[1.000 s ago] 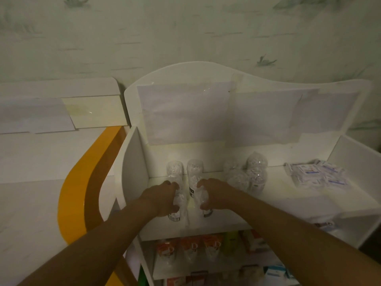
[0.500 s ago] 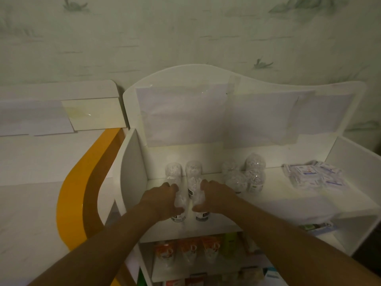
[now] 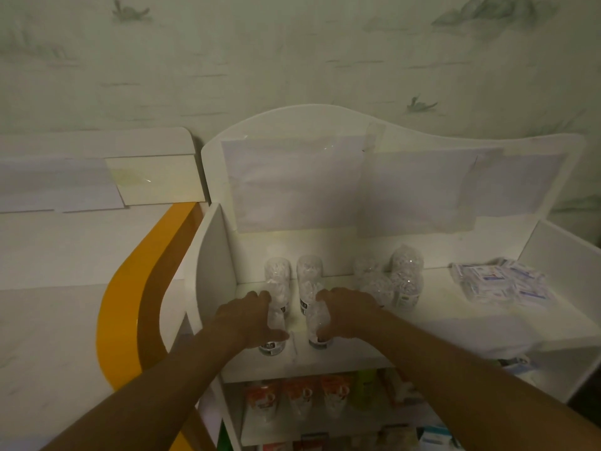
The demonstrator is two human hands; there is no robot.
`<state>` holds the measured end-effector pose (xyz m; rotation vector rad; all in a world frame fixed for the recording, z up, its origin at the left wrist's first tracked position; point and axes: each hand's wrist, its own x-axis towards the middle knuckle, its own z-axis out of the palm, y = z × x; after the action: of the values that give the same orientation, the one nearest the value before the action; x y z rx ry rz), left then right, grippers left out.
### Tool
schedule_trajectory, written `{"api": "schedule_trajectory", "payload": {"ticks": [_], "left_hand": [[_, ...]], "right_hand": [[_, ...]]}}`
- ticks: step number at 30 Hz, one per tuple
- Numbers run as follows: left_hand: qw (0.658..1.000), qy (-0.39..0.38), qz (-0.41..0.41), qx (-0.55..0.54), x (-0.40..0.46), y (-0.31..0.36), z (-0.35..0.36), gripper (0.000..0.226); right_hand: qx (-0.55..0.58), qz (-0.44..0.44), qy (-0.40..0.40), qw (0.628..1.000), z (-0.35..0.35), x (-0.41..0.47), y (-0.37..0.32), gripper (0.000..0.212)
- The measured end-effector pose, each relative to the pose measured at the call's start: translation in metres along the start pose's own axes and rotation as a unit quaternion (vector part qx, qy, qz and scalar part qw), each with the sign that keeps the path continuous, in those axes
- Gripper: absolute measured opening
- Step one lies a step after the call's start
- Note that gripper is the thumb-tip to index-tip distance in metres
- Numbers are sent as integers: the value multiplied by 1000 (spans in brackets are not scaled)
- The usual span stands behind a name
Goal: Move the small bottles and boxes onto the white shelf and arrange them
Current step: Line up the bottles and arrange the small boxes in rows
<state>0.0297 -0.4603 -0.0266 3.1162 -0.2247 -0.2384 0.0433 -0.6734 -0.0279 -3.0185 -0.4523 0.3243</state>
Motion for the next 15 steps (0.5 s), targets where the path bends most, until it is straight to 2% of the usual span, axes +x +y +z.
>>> {"api": "schedule_trajectory", "payload": {"ticks": [4,10,13,15], "left_hand": [[1000,5,0,-15,1,3,-1,74],[1000,21,6,-11,1,8,5,72],[1000,14,11,-7,1,8,3,76],[1000,7,17,-2,0,8,1,85]], "right_hand": [[-4,16,23,1000,3,0,0,77],[6,12,13,1000,3,-2,0,77],[9,14,7,1000,6,-3,0,80],[12,16,5,1000,5,-5,0,92]]}}
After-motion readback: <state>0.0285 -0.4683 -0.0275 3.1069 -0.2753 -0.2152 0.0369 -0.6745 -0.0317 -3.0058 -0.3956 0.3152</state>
